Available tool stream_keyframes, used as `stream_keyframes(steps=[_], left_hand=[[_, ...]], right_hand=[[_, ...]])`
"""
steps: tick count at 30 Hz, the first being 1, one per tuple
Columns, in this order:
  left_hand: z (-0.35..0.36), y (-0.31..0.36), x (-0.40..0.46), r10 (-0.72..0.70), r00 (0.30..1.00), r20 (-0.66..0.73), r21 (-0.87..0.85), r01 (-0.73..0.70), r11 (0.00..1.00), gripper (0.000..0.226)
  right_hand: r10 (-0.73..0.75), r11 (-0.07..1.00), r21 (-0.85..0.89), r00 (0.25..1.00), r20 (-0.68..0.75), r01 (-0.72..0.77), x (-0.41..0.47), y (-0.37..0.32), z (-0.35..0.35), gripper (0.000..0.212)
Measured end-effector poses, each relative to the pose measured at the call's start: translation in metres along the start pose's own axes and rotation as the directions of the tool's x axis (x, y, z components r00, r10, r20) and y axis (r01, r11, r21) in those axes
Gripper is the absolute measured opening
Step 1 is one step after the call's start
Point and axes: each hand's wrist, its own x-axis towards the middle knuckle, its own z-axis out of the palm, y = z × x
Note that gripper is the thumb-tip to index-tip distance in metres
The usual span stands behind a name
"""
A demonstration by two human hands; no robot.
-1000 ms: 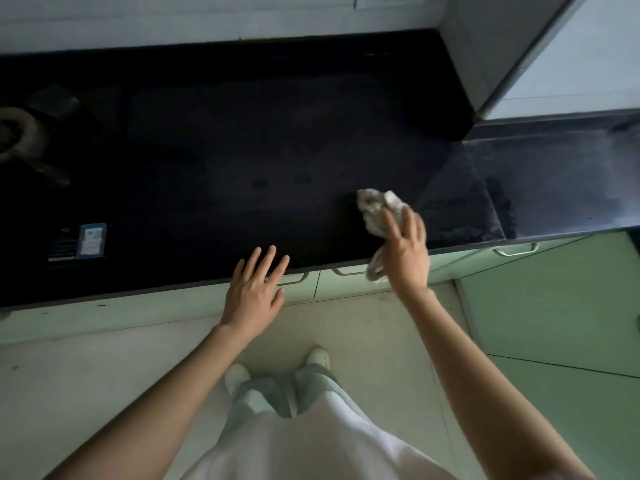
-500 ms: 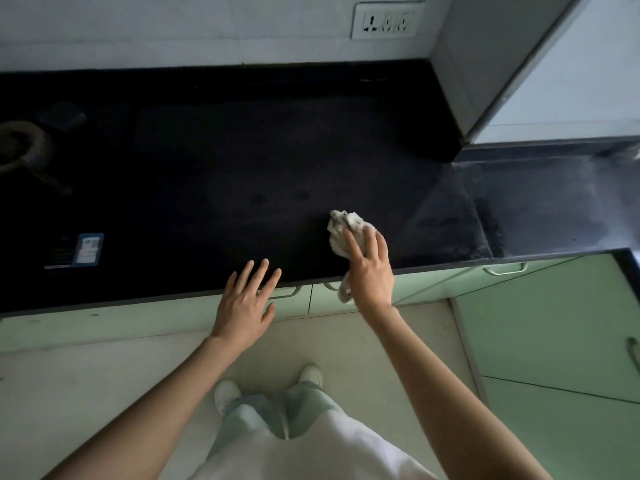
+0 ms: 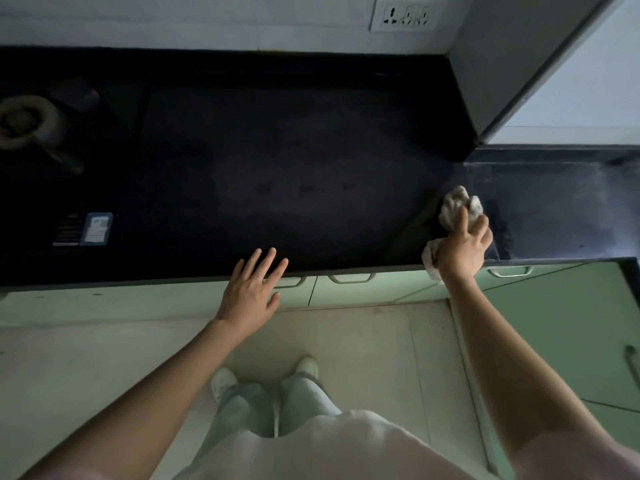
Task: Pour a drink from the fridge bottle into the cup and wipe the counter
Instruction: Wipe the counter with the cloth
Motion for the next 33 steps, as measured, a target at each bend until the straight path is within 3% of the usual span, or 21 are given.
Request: stream_keyframes(steps=[4, 10, 17, 20, 25, 33], left_hand=[[-0.001, 0.002, 0.000, -0.020, 1.000, 0.014, -0.022, 0.021, 1.000, 0.068], [-0.011, 0.006, 0.003, -0.051, 0.997, 0.058, -0.069, 0.055, 0.996, 0.059], [-0.034, 0.007, -0.006, -0.087, 0.993, -0.074, -0.160, 0.074, 0.984, 0.039], [-0.045, -0.003, -0.031, -0.150, 0.981, -0.125, -0.167, 0.128, 0.978, 0.039], [-0.062, -0.037, -0.099, -0.288, 0.939, -0.186, -0.152, 0.262, 0.953, 0.048], [-0.075, -0.106, -0.244, -0.594, 0.751, -0.288, -0.177, 0.568, 0.804, 0.048]], right_hand=[[-0.023, 1.000, -0.008, 0.999, -0.036, 0.023, -0.053, -0.014, 0.010, 0.070], [-0.281, 0.960, 0.033, 0.954, 0.100, 0.280, -0.095, -0.059, 0.015, 0.054], [-0.463, 0.828, 0.437, 0.868, 0.180, 0.350, -0.119, -0.096, 0.009, 0.046], [-0.559, 0.751, 0.538, 0.802, 0.210, 0.383, -0.150, -0.116, 0.004, 0.047], [-0.758, 0.556, 0.663, 0.633, 0.158, 0.501, -0.211, -0.158, -0.001, 0.051], [-0.908, 0.391, 0.691, 0.378, 0.181, 0.608, -0.317, -0.238, 0.001, 0.049]])
